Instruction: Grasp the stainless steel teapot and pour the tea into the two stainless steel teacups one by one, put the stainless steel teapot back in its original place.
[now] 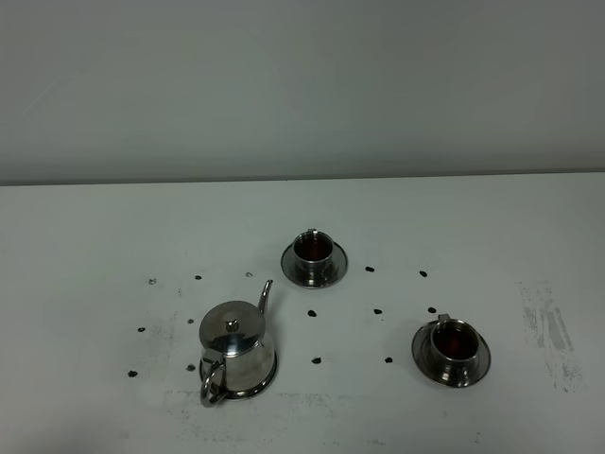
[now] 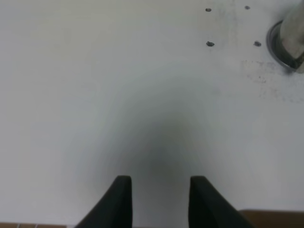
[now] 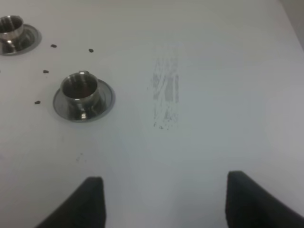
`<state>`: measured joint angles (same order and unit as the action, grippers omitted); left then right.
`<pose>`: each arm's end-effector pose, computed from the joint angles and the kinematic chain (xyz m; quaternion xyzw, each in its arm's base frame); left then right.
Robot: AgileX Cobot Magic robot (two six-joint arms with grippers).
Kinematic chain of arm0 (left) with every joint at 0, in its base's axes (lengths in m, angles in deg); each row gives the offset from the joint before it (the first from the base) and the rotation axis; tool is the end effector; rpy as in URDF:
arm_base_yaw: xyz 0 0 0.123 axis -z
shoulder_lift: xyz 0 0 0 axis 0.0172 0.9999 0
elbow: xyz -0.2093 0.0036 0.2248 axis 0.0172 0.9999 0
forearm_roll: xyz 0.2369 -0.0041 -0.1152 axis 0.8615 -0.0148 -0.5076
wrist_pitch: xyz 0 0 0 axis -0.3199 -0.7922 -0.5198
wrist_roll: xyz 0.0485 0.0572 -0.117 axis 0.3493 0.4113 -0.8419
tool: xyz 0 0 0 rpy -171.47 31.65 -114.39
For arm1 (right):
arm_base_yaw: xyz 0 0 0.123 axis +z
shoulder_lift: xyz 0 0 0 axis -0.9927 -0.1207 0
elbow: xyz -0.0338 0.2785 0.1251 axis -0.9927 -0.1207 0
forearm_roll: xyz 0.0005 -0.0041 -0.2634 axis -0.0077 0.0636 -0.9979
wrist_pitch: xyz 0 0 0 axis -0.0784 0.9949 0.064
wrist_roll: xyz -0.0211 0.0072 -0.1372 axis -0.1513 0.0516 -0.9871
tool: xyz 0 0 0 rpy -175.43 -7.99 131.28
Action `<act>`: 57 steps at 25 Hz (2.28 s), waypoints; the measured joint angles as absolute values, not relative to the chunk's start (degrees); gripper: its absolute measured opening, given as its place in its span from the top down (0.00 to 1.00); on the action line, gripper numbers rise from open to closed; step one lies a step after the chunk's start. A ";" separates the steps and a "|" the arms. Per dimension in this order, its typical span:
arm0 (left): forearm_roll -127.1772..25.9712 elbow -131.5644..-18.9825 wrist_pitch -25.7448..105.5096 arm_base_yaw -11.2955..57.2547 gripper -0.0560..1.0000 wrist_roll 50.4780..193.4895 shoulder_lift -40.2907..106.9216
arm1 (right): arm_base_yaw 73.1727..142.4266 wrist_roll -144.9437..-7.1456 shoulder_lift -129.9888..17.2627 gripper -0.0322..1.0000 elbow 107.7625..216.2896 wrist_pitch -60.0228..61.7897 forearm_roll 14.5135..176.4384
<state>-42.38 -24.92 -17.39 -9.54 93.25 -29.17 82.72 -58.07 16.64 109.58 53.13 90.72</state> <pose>0.0509 -0.0037 0.2573 -0.0274 0.8957 0.0076 0.4437 0.0271 0.0066 0.2545 -0.0351 0.8600 0.0041 0.5091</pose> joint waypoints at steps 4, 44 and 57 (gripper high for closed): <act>-42.68 -24.76 -16.73 -9.54 0.61 93.31 -31.13 | 82.72 -58.07 16.64 0.43 109.58 53.13 90.72; -41.94 -24.58 -16.47 -9.69 0.61 92.08 -39.67 | 82.72 -58.07 16.64 0.43 109.58 53.13 90.72; -41.94 -24.58 -16.47 -9.69 0.61 92.08 -39.67 | 82.72 -58.07 16.64 0.43 109.58 53.13 90.72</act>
